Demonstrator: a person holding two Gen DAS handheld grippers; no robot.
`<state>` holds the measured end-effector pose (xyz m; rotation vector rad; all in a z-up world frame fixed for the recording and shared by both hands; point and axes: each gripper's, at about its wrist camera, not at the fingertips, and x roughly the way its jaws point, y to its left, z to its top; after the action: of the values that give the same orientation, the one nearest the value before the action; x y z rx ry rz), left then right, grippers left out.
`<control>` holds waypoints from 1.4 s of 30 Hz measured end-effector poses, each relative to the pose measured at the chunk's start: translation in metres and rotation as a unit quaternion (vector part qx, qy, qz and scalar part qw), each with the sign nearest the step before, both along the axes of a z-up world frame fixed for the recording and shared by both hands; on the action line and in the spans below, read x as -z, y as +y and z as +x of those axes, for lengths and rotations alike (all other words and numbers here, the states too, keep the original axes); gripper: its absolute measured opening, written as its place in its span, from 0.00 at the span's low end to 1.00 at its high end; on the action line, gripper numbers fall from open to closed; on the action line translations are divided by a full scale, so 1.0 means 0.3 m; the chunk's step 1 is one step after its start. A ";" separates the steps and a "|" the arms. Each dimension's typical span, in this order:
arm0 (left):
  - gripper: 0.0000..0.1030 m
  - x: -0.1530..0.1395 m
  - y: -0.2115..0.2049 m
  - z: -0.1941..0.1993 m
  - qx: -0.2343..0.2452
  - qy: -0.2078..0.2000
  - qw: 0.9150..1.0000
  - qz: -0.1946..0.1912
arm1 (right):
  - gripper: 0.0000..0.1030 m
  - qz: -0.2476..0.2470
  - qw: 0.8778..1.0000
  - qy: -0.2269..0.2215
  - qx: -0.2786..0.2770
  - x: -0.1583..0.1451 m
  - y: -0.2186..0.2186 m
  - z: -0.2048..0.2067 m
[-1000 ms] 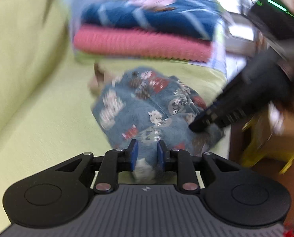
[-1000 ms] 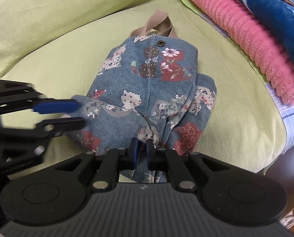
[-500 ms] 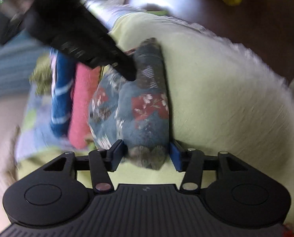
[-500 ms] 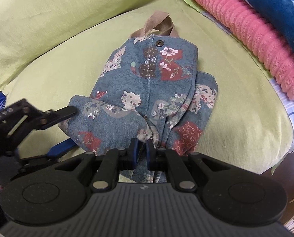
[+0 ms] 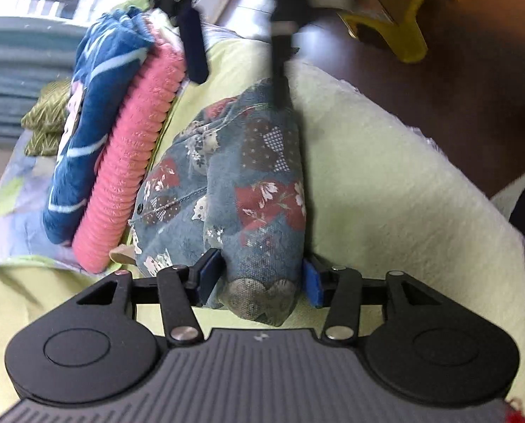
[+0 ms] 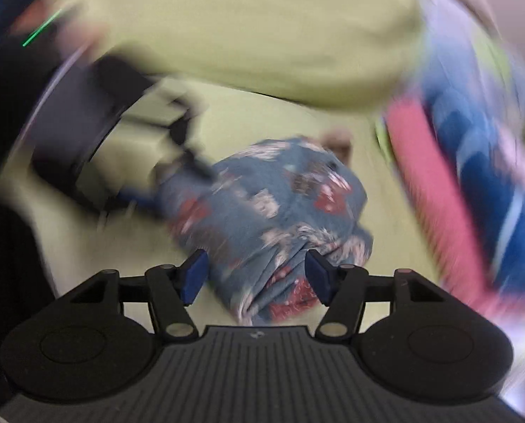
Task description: Fold shopping bag
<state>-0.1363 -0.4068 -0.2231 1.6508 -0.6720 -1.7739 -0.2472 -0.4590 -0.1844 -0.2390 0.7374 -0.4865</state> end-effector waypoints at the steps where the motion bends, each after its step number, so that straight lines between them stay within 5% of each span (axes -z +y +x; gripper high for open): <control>1: 0.51 0.000 -0.001 0.001 -0.002 0.005 1.000 0.001 | 0.58 -0.052 0.998 0.024 -0.025 0.039 0.029 0.005; 4: 0.51 -0.011 -0.004 0.010 -0.010 0.023 1.000 0.007 | 0.57 -0.201 0.971 0.086 -0.093 0.149 0.102 0.021; 7: 0.51 -0.034 -0.009 0.027 -0.019 0.047 0.999 0.017 | 0.58 -0.306 0.937 0.101 -0.136 0.226 0.103 0.049; 10: 0.51 -0.046 -0.022 0.044 -0.026 0.069 0.997 0.026 | 0.48 -0.344 0.918 0.111 -0.163 0.270 0.069 0.082; 13: 0.51 -0.060 -0.049 0.062 -0.045 0.104 0.993 0.040 | 0.40 -0.333 0.920 0.097 -0.181 0.272 0.027 0.106; 15: 0.51 -0.076 -0.073 0.074 -0.065 0.134 0.987 0.052 | 0.38 -0.283 0.940 0.083 -0.173 0.239 -0.006 0.123; 18: 0.51 -0.102 -0.105 0.089 -0.098 0.180 0.976 0.071 | 0.37 -0.139 0.981 0.047 -0.130 0.131 -0.078 0.160; 21: 0.51 -0.127 -0.107 0.099 -0.121 0.209 0.967 0.086 | 0.37 -0.044 0.993 0.023 -0.108 0.060 -0.129 0.172; 25: 0.52 -0.173 -0.060 0.103 -0.141 0.246 0.950 0.131 | 0.37 0.066 0.992 -0.003 -0.104 -0.008 -0.154 0.148; 31: 0.51 -0.219 -0.054 0.105 -0.175 0.281 0.924 0.191 | 0.38 0.248 0.964 -0.061 -0.078 -0.014 -0.250 0.086; 35: 0.51 -0.226 -0.105 0.132 -0.206 0.304 0.906 0.209 | 0.37 0.357 0.929 -0.089 -0.039 -0.015 -0.356 0.087; 42: 0.51 -0.217 -0.147 0.166 -0.227 0.324 0.892 0.219 | 0.37 0.491 0.864 -0.109 0.015 0.033 -0.411 0.047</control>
<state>-0.0865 -0.4509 -0.1581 1.1921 0.4144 -2.0153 -0.2333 -0.5823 -0.1942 0.7783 0.6846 -0.1133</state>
